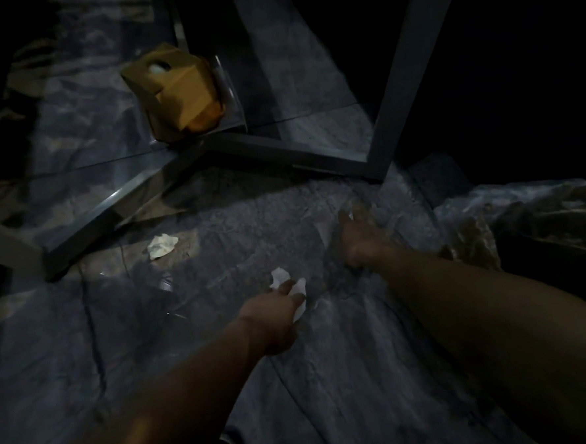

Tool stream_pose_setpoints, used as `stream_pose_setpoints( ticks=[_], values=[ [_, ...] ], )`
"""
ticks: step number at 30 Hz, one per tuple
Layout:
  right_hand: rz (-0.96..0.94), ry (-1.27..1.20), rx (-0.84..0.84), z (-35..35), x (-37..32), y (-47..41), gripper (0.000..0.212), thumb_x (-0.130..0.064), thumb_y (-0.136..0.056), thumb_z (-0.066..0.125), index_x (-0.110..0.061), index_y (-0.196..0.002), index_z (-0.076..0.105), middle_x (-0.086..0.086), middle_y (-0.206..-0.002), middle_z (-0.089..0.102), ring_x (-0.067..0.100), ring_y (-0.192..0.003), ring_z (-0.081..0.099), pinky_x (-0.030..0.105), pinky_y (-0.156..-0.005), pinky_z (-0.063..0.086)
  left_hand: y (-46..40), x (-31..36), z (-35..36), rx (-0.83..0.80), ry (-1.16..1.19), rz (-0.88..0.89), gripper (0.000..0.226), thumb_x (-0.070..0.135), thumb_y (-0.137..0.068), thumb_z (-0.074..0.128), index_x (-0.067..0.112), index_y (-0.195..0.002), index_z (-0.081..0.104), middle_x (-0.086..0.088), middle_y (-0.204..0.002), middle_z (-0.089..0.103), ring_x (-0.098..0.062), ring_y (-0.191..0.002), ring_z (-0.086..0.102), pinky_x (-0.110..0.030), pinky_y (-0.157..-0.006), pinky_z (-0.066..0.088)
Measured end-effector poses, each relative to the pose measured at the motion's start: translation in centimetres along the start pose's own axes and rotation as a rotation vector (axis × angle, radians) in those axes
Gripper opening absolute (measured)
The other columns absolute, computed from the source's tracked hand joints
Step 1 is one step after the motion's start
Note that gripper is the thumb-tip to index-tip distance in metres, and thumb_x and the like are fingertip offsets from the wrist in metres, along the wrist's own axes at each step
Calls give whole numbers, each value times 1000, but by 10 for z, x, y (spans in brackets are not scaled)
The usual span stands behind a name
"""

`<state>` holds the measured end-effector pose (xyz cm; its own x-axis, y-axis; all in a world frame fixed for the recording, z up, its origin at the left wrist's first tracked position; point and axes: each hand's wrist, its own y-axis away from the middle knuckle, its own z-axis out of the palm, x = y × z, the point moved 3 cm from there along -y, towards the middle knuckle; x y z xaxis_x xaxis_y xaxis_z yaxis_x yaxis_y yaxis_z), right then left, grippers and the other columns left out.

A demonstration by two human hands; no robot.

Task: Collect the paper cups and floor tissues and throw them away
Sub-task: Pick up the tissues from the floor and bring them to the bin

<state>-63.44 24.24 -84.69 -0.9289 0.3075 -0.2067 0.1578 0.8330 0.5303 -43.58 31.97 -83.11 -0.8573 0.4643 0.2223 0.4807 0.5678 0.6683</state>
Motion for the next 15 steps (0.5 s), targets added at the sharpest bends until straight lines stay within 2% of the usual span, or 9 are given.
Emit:
stream_pose_setpoints(
  ticks=[3,6,12,15],
  values=[
    [-9,-15,-18,6,0,-6,88,-18,-90,62,-23,-154,2,6,-162,-19,33,-150,0,49,-120,16,-2,1,9,-53,-26,-27,73,26,-95,57,18,-158,21,-11,-169,9,-39,-147,30,-44,-114,37],
    [-26,-19,-24,12,4,-9,79,-26,-92,60,-25,-153,10,6,-163,-14,32,-150,1,45,-119,15,-6,-1,16,-74,-56,-32,71,30,-94,59,21,-156,25,-10,-169,8,-40,-148,29,-49,-113,40],
    [-72,35,-21,19,9,-17,72,-29,-93,54,-23,-153,15,14,-163,-3,35,-149,5,44,-120,11,-11,-9,18,-48,-46,-19,73,32,-96,58,23,-157,19,-15,-166,13,-38,-146,32,-49,-112,40],
    [-65,47,9,19,9,-17,69,-28,-92,54,-20,-151,20,16,-161,8,36,-147,13,47,-120,17,-12,-9,18,-23,-33,-9,74,30,-97,56,26,-158,15,-15,-166,13,-37,-146,32,-48,-110,41]
  ],
)
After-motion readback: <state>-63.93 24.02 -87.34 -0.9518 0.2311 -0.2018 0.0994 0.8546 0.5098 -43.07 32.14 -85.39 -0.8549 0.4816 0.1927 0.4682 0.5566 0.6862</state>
